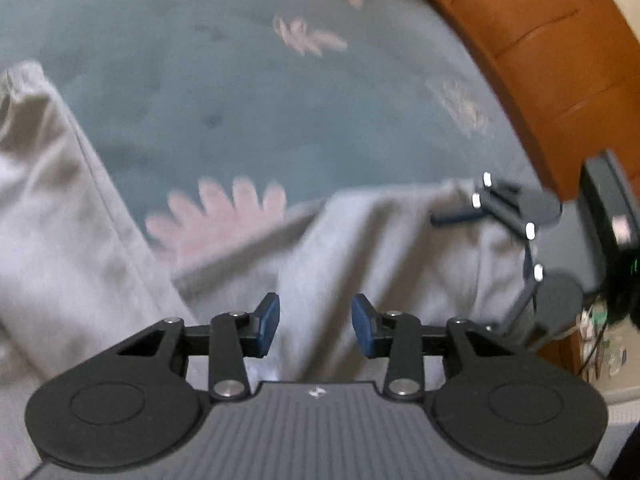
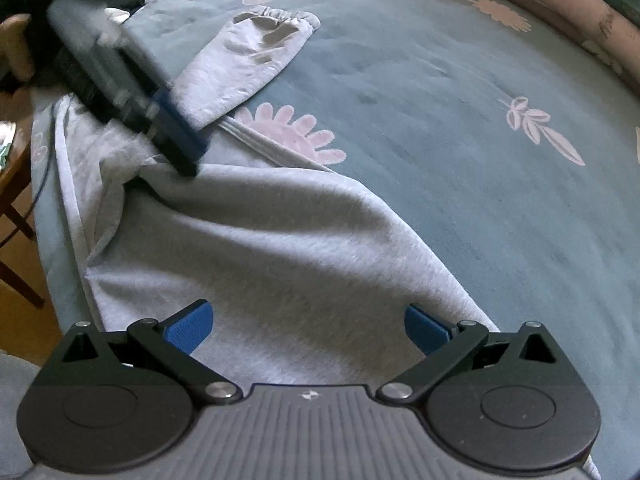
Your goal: Fold clothes
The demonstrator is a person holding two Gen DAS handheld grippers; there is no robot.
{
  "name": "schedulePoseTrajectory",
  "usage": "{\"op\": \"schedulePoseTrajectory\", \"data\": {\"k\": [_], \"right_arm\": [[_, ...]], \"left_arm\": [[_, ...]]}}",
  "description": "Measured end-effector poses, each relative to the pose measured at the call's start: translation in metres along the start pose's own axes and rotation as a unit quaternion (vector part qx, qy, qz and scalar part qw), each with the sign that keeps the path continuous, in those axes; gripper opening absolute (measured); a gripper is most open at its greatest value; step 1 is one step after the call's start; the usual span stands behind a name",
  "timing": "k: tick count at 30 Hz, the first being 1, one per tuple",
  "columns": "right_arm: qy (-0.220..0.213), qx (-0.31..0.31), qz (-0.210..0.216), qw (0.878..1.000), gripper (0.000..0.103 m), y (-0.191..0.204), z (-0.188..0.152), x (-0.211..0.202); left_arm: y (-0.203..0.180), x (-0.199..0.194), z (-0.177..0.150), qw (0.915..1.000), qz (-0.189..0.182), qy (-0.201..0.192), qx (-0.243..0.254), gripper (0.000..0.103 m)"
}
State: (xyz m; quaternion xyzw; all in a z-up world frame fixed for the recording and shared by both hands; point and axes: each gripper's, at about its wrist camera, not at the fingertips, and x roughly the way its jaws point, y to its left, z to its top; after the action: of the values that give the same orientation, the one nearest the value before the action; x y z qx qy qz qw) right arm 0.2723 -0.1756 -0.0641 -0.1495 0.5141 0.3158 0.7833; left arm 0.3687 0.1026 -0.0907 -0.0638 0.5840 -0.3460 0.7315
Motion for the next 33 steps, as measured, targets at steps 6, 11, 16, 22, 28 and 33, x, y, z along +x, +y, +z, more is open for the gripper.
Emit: {"op": "schedulePoseTrajectory", "data": {"k": [6,11,16,22,28,33], "right_arm": [[-0.001,0.010,-0.002,1.000,0.103,-0.003,-0.002,0.000],[0.001,0.020,-0.007,1.000,0.103,-0.005,-0.005,0.001],[-0.002,0.030,-0.017,0.999,0.103,-0.005,-0.004,0.001],[0.000,0.032,-0.032,0.999,0.103,-0.003,-0.003,0.005],[-0.003,0.020,-0.039,0.999,0.103,0.002,-0.005,0.001],[0.000,0.029,-0.043,0.999,0.103,-0.001,-0.008,0.002]], "left_arm": [[0.020,0.027,0.003,0.9994,0.004,0.019,-0.029,0.030],[-0.009,0.041,-0.010,0.9977,0.029,0.019,0.058,0.030],[-0.034,0.052,-0.022,0.9818,0.080,0.016,0.171,0.030],[-0.054,0.057,-0.032,0.9665,0.122,0.011,0.226,0.017],[-0.054,0.022,-0.021,0.9692,0.158,-0.050,0.182,0.006],[-0.055,0.004,-0.008,0.9703,0.152,-0.068,0.175,0.006]]}}
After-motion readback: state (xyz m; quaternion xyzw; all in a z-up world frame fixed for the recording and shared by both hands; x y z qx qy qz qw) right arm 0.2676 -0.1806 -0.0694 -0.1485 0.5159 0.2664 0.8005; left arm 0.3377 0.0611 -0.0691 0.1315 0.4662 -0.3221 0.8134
